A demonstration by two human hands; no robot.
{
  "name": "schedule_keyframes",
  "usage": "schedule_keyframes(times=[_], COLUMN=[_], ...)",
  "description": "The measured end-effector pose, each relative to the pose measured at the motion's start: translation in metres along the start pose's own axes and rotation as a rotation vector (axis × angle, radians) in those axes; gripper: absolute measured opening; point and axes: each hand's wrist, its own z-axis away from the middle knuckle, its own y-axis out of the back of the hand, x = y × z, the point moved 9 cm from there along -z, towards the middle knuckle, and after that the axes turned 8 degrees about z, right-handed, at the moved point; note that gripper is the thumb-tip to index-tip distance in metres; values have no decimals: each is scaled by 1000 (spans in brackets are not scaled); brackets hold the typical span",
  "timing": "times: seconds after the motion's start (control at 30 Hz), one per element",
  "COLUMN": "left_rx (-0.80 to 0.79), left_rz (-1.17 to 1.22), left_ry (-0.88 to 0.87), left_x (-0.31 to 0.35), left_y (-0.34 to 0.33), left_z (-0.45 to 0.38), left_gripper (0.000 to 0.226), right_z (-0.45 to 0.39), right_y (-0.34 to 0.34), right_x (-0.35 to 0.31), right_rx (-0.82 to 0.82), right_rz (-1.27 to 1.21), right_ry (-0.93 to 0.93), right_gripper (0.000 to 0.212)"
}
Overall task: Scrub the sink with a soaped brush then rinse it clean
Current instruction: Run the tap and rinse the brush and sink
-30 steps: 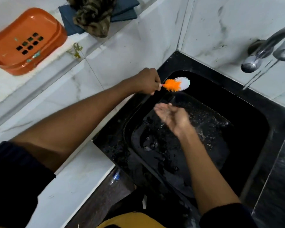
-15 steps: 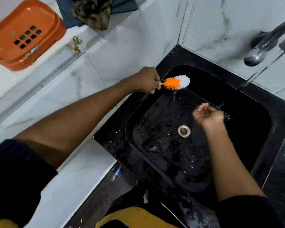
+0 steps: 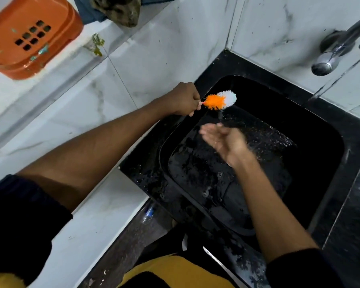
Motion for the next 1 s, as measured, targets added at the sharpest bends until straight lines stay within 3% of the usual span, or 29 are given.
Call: schedule_keyframes(times=[0.07,0.13,0.23,0.43,0.57,0.67,0.77,0.83,0.93,1.0], left_rx=[8,3,-5,-28,-35,-29,-34,-47,-68,-87], left_rz=[-14,-28,-47,-45,-33,-22,-20,-12,-14,-23], left_ry=[6,4,-14,-24,-28,-17,-10,-6,-4,5], left_x=[-1,-1,-2,-9,-9,-11,-13,-15,-17,-19], left_y=[1,1,-1,-7,-12,-13,-17,-23,-31,-37], left_z=[-1,-1,0,0,0,-4,-8,-10,-12,-11], left_gripper=[25,25,24,24,25,25,25,25,26,27], right_z=[6,7,2,-5,-17,-19,-7,2,19,27], right_y=[-39,-55,-29,100,135,127,98,75,36,38], right_x=[32,52,50,-6,-56,-74,-59,-23,58,95], right_rx=[-169,-228,-72,367,347,271,207,122,-159,-193], right_rz=[111,150,66,-664,-657,-501,-138,176,515,616], right_ry=[-74,-132,-156,-40,70,121,91,35,-131,-228], right_gripper=[35,34,28,37,41,40,32,26,32,31])
